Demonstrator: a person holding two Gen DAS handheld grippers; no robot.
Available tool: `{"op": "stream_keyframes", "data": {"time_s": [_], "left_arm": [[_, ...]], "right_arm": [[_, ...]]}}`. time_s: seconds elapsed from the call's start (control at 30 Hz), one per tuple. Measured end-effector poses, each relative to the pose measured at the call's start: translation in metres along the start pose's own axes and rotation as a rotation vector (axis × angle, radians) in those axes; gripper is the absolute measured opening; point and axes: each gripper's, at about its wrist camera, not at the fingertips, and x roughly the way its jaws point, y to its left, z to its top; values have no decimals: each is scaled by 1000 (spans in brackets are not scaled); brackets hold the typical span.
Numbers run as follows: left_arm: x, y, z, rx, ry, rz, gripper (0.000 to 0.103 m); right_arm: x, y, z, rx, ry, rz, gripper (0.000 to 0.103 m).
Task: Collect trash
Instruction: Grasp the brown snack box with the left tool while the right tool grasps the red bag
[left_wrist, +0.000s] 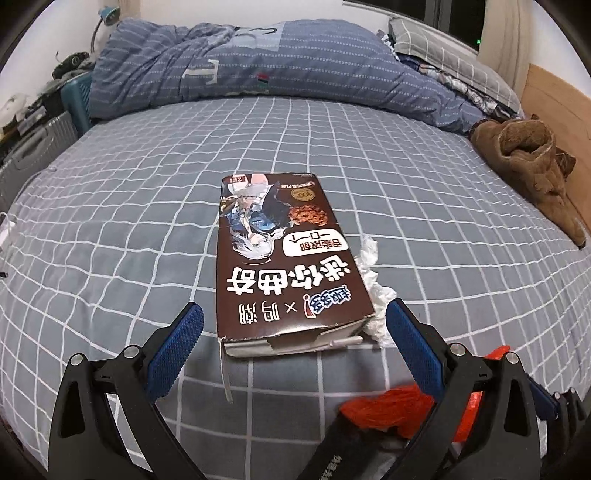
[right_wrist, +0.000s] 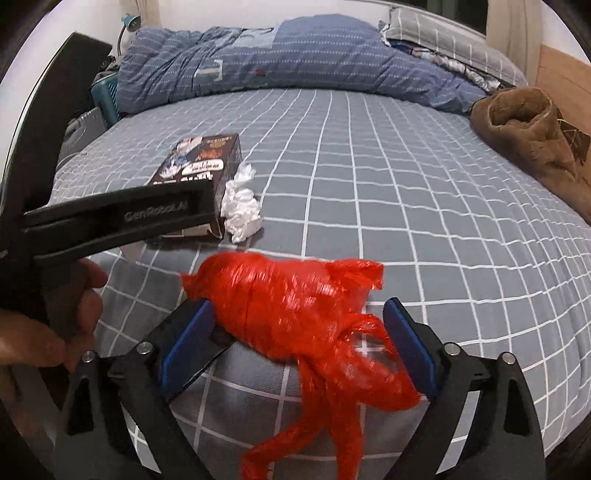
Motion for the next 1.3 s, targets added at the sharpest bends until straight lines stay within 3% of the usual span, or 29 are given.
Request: {"op": "stream_keyframes", "data": {"time_s": [0.43,0.63,0.83,1.03,1.3], "left_arm": [[14,4,1,-22,-3,14,98],[10,18,-3,-43,-21,85,98],[16,29,-1,-63,-12,42,98],[8,34,3,-58,-31,25,97],[25,23,13,9,5,30,97]], "right_arm": [[8,1,0,-14,25,39,54],[7,2,1,-22,25,39,52],[5,2,0,-27,22,40,47],[5,6,-1,-43,25,40,32],[5,6,0,-48,27,40,31]]}}
